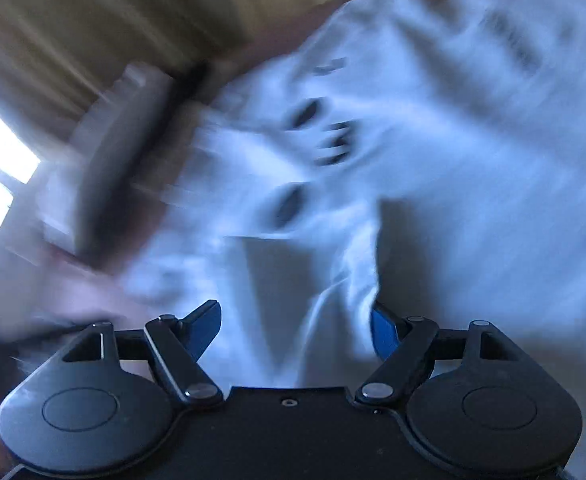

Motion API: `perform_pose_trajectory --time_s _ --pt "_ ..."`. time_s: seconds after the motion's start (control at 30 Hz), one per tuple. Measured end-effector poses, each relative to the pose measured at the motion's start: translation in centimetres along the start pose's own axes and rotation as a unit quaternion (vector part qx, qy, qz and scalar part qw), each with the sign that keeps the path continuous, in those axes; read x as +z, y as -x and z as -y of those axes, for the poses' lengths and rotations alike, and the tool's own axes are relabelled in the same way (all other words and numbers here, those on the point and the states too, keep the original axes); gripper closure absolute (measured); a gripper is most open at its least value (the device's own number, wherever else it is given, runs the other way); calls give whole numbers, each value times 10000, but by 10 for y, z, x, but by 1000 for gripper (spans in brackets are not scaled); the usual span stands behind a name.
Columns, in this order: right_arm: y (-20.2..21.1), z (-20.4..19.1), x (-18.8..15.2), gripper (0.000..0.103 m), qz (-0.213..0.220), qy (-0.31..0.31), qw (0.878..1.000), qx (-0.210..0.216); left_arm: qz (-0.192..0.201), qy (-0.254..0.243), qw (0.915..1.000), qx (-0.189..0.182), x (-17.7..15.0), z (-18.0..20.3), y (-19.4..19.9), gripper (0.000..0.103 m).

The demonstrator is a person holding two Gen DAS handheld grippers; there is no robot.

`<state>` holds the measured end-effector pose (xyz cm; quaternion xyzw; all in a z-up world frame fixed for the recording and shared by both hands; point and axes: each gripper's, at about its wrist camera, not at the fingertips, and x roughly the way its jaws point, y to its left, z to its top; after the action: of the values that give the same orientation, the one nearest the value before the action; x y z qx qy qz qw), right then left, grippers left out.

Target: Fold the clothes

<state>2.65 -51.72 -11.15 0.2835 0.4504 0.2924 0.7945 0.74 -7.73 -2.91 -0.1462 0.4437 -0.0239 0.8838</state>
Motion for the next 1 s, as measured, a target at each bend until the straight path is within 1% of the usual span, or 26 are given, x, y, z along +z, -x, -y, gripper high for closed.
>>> perform_pose_trajectory --time_s 0.03,0.07,0.1,0.13,0.17,0.2,0.23,0.3,0.33,0.4,0.47,0.5,0.53,0.6,0.67,0.7,0.73,0.77,0.8,0.9,1.0 --pt "-5 2 -5 40 -161 -213 9993 277 -2 -16 10000 33 0 0 -2 46" --pt "-10 -1 -11 51 -312 -205 9988 323 -8 -21 10000 67 -1 -1 -3 46" --pt "-12 -8 -17 74 -389 4 9990 208 -18 -14 9999 102 -1 -3 -5 46" --pt "-11 -15 -24 83 -395 230 9989 132 -29 1 9999 128 -2 -5 -6 46" --pt "-11 -22 -30 85 -401 455 9981 56 -31 16 9999 133 -2 -6 -7 46" --pt "-8 -29 -37 85 -373 607 9974 93 -21 20 9999 125 -2 -6 -7 46" --pt "-4 -36 -43 85 -352 635 9968 341 6 14 9999 120 -2 -7 -6 46" --pt "0 -51 -55 85 -569 736 9924 807 120 -16 9999 110 0 -7 -1 46" --pt "0 -60 -61 85 -736 885 9896 862 189 -28 9998 91 0 -7 2 46" --pt "-8 -74 -72 85 -1218 1103 9809 1042 266 -26 9996 17 0 -6 5 46" --pt "-26 -78 -83 86 -1942 962 9649 1486 284 -12 9996 -21 0 -6 6 46" --pt "-33 -81 -89 86 -2230 922 9571 1606 286 -7 9996 -11 0 -6 6 46" --pt "-35 -85 -95 86 -2317 1019 9557 1502 278 2 9996 8 0 -7 6 46" --pt "-37 -92 -97 82 -2233 1294 9594 1141 262 77 9996 6 -1 -11 4 46" --pt "-32 -89 -89 78 -2028 1079 9682 988 212 202 9995 -149 -1 -15 2 46" --pt "-28 -85 -83 75 -1983 887 9711 986 163 284 9990 -291 -1 -16 0 46" --pt "-22 -81 -77 65 -1907 746 9742 953 119 360 9983 -433 -3 -17 -3 46" --pt "-13 -78 -71 59 -1804 669 9774 873 68 414 9975 -573 -4 -17 -5 46" --pt "-3 -77 -65 56 -1713 668 9800 760 10 441 9966 -699 -5 -16 -6 46" --pt "22 -65 -51 52 -1594 702 9845 215 -256 547 9932 -995 -11 -10 -7 46" --pt "53 -42 -49 52 -1632 620 9841 -340 -334 581 9900 -1240 -18 -3 -2 45"
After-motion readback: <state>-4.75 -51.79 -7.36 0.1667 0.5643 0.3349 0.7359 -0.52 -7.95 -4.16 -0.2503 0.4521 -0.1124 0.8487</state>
